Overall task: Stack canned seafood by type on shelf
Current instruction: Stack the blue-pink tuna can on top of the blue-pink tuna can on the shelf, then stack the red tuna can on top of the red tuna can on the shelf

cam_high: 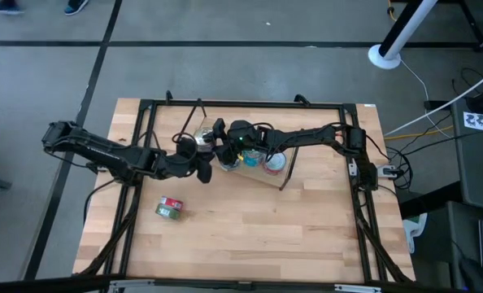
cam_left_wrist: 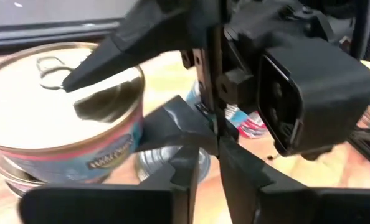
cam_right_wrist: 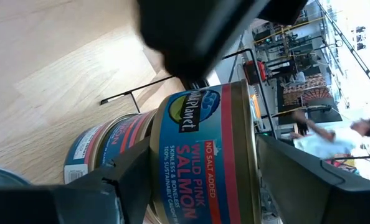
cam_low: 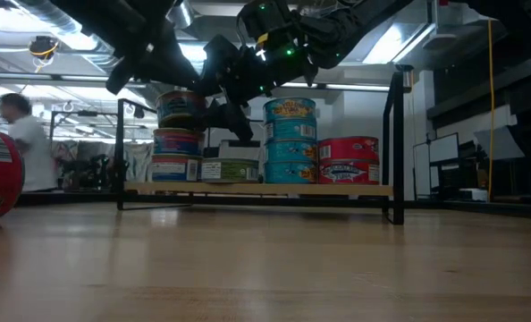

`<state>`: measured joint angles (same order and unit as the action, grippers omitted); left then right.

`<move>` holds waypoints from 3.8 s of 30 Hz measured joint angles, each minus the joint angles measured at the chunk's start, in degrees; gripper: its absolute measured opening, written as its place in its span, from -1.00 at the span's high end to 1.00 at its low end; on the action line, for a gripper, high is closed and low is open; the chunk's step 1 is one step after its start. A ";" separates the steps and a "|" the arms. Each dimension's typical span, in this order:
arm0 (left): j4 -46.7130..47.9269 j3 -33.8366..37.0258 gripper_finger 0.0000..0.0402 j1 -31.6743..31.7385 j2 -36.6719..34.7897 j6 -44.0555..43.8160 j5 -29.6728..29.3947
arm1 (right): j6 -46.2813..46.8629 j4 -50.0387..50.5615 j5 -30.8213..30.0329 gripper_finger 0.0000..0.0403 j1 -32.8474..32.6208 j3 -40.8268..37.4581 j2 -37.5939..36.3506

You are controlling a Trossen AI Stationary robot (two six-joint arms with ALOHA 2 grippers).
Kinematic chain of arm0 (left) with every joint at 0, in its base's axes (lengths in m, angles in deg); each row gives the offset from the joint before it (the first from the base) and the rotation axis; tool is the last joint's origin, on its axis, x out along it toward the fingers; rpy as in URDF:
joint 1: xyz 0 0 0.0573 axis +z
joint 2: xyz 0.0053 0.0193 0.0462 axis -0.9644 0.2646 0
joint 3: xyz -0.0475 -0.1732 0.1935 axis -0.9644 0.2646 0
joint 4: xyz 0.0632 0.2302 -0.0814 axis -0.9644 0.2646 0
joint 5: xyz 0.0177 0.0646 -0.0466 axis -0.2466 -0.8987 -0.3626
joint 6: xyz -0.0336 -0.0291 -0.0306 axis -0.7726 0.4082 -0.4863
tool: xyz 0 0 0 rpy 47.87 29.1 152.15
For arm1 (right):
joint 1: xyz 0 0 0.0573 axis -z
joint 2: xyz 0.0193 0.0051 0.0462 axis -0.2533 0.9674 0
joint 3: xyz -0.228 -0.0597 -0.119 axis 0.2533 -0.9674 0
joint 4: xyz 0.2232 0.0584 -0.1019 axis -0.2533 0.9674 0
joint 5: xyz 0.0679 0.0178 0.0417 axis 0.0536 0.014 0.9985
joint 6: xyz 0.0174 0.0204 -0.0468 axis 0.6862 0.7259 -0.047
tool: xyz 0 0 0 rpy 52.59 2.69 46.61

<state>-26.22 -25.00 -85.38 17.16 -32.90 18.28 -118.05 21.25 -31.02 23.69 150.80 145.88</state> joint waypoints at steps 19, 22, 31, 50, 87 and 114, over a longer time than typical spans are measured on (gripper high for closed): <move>2.52 0.02 0.98 3.15 0.01 -1.87 -3.96 | 0.00 0.00 0.02 -0.35 0.00 0.00 0.00; 3.84 0.04 0.99 3.57 0.01 -2.83 -3.82 | 0.00 0.02 0.00 -0.35 -0.04 0.00 0.00; 4.84 0.04 0.99 3.93 0.01 -3.63 -3.79 | -0.02 -0.02 -0.39 -0.35 -0.04 0.00 0.00; 4.97 0.04 0.99 3.93 0.01 -4.16 -3.81 | 5.16 -0.11 -3.61 -0.35 -3.52 0.00 0.00; 19.41 -12.00 0.98 -6.24 -14.71 8.71 28.79 | 20.76 27.58 -32.85 -0.35 -15.31 -0.02 -10.64; 47.50 -12.00 0.06 -10.99 -7.27 13.43 42.54 | 59.55 48.02 -19.25 -0.35 -28.67 0.02 -23.06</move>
<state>21.28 -37.00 -96.37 9.89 -19.47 60.82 -58.50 69.27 -50.26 -4.98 150.82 122.82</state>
